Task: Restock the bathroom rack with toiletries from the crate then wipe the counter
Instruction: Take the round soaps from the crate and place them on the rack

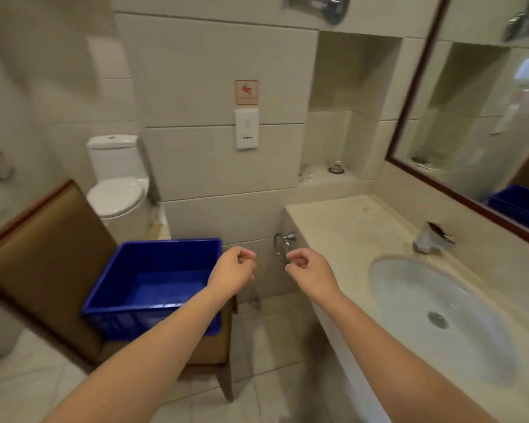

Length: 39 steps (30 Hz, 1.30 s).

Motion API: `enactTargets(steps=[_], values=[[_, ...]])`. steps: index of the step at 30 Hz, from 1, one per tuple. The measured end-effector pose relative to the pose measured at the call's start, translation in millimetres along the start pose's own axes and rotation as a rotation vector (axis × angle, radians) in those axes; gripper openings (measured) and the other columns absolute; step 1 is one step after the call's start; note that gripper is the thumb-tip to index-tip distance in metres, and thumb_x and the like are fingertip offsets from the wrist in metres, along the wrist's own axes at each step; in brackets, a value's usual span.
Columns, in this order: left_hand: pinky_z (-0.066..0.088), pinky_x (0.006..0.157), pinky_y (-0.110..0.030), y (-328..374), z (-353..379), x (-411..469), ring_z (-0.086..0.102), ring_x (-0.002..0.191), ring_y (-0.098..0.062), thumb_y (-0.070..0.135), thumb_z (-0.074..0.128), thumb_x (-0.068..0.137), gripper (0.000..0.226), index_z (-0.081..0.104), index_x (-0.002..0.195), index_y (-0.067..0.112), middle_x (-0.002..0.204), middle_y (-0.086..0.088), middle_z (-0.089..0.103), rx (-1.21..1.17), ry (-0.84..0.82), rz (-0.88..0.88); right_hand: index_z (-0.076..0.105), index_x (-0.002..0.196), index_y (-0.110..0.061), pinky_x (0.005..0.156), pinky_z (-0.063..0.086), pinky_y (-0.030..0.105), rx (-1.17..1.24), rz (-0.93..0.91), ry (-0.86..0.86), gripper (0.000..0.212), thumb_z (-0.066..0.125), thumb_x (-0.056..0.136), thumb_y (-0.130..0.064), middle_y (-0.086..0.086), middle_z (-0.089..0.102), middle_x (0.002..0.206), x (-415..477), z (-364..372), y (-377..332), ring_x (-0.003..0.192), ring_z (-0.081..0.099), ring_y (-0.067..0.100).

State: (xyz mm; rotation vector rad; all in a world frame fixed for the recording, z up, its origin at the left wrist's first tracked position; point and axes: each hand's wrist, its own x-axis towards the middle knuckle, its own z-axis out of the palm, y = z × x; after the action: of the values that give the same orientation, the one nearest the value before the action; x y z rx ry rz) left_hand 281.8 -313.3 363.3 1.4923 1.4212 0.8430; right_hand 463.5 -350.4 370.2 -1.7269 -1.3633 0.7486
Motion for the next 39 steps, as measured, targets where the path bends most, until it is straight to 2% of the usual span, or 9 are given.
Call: enactTargets(steps=[3,7,11,14,20,23,26,29,39], values=[[0.054,0.066,-0.029,-21,-33,7,0.068,0.069,-0.012,0.012,0.053,0.089,0.016,0.060,0.096,0.025,0.089,0.000,0.069,-0.008,0.084,-0.051,0.065,0.093,-0.025,0.071,0.044,0.024,-0.005,-0.044,-0.086,0.018,0.067,0.079,-0.013,-0.010,0.059,0.076,16,37,-14,0.069,0.055,0.004],[0.051,0.059,-0.026,-48,-71,17,0.068,0.066,-0.007,0.015,0.056,0.090,0.015,0.060,0.099,0.026,0.087,0.003,0.069,-0.013,0.193,-0.122,0.063,0.094,-0.030,0.073,0.048,0.024,-0.019,-0.079,-0.195,0.018,0.065,0.080,-0.018,-0.012,0.062,0.085,40,86,-30,0.080,0.059,0.003],[0.052,0.063,-0.028,-68,-108,39,0.068,0.072,-0.010,0.016,0.056,0.091,0.015,0.060,0.099,0.027,0.091,0.003,0.068,-0.034,0.274,-0.183,0.063,0.098,-0.029,0.062,0.045,0.016,-0.005,-0.118,-0.311,0.019,0.064,0.084,-0.016,-0.013,0.064,0.088,72,135,-48,0.079,0.060,0.000],[0.049,0.061,-0.028,-81,-135,62,0.068,0.073,-0.012,0.015,0.056,0.091,0.015,0.059,0.099,0.027,0.092,0.001,0.068,-0.028,0.308,-0.221,0.062,0.102,-0.029,0.065,0.053,0.021,0.006,-0.119,-0.398,0.022,0.063,0.085,-0.015,-0.011,0.065,0.089,98,170,-58,0.079,0.063,0.005],[0.051,0.065,-0.029,-105,-173,110,0.067,0.075,-0.010,0.019,0.058,0.092,0.013,0.060,0.102,0.026,0.087,-0.001,0.066,0.007,0.368,-0.287,0.060,0.101,-0.032,0.069,0.049,0.020,-0.017,-0.153,-0.539,0.023,0.064,0.085,-0.016,-0.012,0.064,0.089,156,227,-70,0.081,0.062,0.004],[0.056,0.072,-0.035,-120,-187,125,0.068,0.075,-0.011,0.020,0.059,0.091,0.013,0.059,0.098,0.031,0.085,0.002,0.066,0.036,0.390,-0.328,0.060,0.104,-0.030,0.070,0.051,0.023,-0.030,-0.138,-0.620,0.024,0.064,0.086,-0.014,-0.009,0.064,0.090,177,251,-65,0.082,0.062,0.008],[0.056,0.079,-0.042,-134,-198,134,0.069,0.080,-0.023,0.019,0.059,0.091,0.015,0.059,0.095,0.033,0.083,0.001,0.067,0.054,0.402,-0.388,0.061,0.108,-0.027,0.065,0.045,0.018,-0.042,-0.136,-0.672,0.025,0.065,0.086,-0.015,-0.009,0.062,0.090,194,273,-61,0.082,0.061,0.007],[0.055,0.078,-0.045,-145,-204,139,0.068,0.086,-0.032,0.019,0.058,0.092,0.014,0.059,0.096,0.032,0.078,0.001,0.065,0.066,0.392,-0.429,0.060,0.107,-0.026,0.063,0.044,0.018,-0.042,-0.125,-0.711,0.025,0.065,0.086,-0.014,-0.007,0.061,0.089,205,292,-60,0.081,0.061,0.008],[0.055,0.078,-0.043,-185,-230,169,0.066,0.088,-0.032,0.014,0.056,0.093,0.017,0.058,0.103,0.027,0.090,-0.009,0.068,0.037,0.351,-0.514,0.059,0.104,-0.029,0.069,0.053,0.026,-0.083,-0.028,-0.822,0.022,0.062,0.087,-0.015,-0.008,0.061,0.092,230,354,-53,0.082,0.062,0.011]])
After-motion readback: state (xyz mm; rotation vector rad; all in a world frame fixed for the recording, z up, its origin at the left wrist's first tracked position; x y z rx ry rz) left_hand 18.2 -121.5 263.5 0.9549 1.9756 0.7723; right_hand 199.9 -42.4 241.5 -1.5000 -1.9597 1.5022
